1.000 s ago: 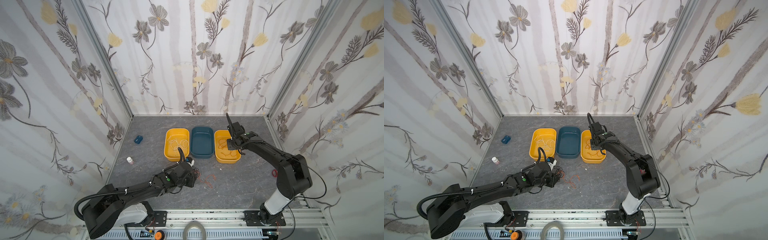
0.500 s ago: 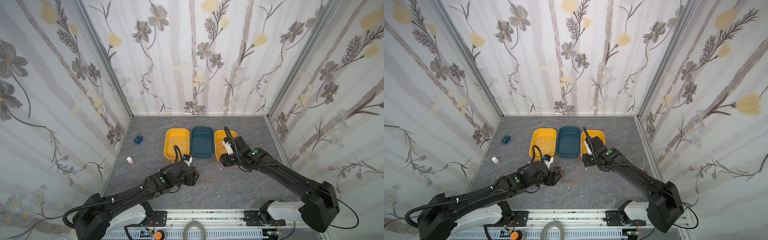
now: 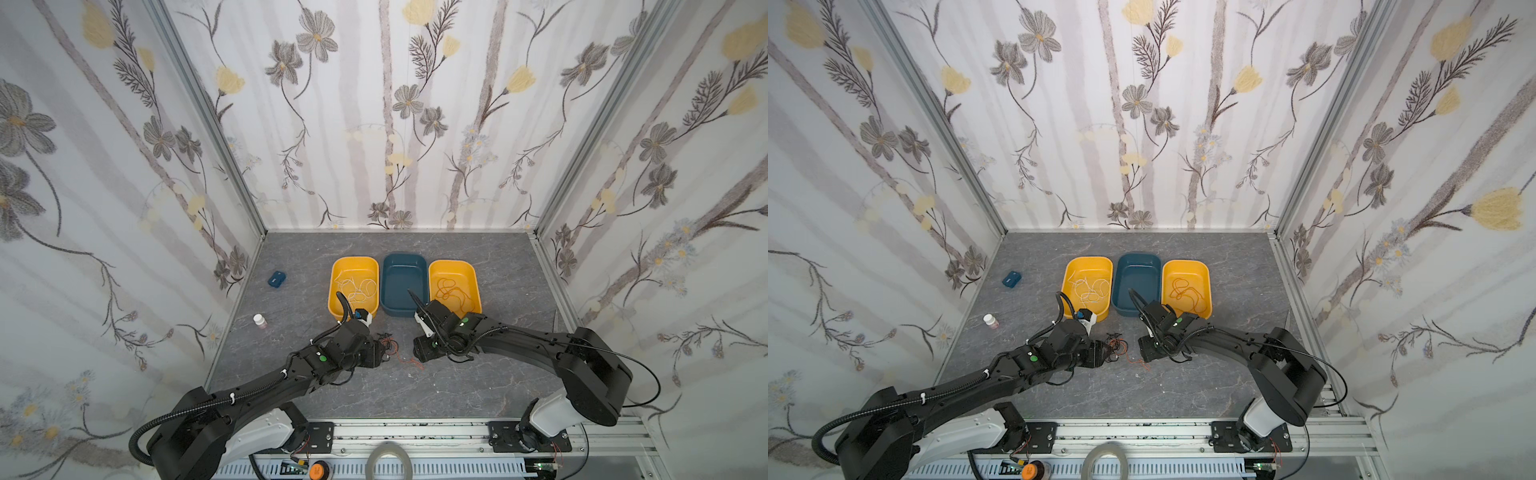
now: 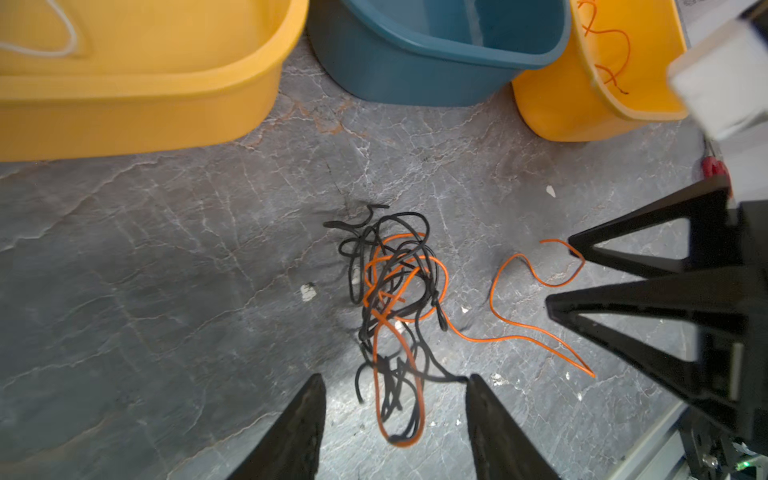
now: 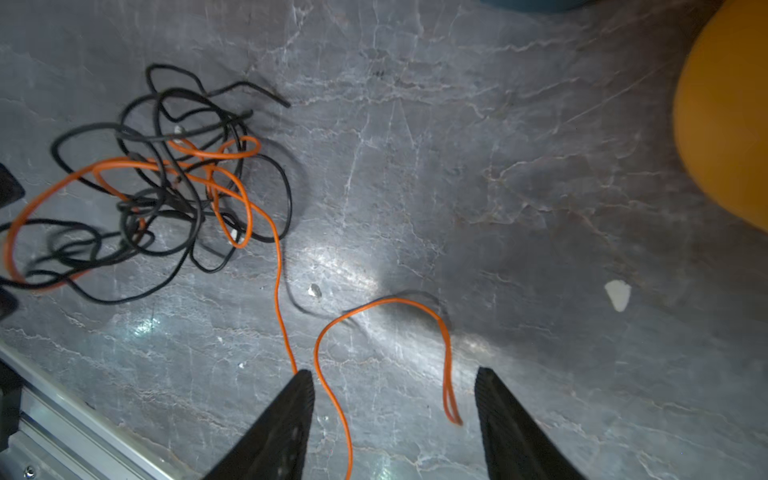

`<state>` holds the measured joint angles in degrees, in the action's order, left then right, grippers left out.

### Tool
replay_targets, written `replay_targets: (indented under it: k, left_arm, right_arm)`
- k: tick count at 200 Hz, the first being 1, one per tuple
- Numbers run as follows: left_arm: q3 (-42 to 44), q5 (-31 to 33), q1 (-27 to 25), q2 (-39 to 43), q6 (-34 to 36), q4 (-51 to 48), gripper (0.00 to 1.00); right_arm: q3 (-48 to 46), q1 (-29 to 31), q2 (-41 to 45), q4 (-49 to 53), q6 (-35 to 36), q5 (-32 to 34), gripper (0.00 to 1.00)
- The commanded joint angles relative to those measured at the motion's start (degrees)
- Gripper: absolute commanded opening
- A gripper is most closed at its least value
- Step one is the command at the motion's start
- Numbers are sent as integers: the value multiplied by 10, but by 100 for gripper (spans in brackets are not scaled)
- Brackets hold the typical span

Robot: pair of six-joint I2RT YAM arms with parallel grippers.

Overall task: Untangle the cables
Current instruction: 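Grasp the loose orange cable end beside the tangle with the right gripper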

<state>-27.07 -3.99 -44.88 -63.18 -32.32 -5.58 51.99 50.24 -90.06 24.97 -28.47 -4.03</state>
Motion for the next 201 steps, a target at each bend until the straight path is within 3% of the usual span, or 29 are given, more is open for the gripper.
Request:
replay_targets:
  k: [1,40,65,122,201]
  left_arm:
    - [2,-20,6,-16,6,48,49]
    - [1,-29,14,-55,9,63,26]
    - [0,-29,21,-48,11,55,14]
    - [-3,-3,34,-2,13,-6,6]
    - [-16,41,49,26,1,-75,5]
  right_arm:
    - [-1,8,-10,14,-21,31,48]
    - [-13,11,15,36,-28,64,12]
    - [-13,8,56,74,-19,113,0]
    - [-36,-52,177,185,-34,204,0]
    - [-85,-240,364,267,-52,282,0]
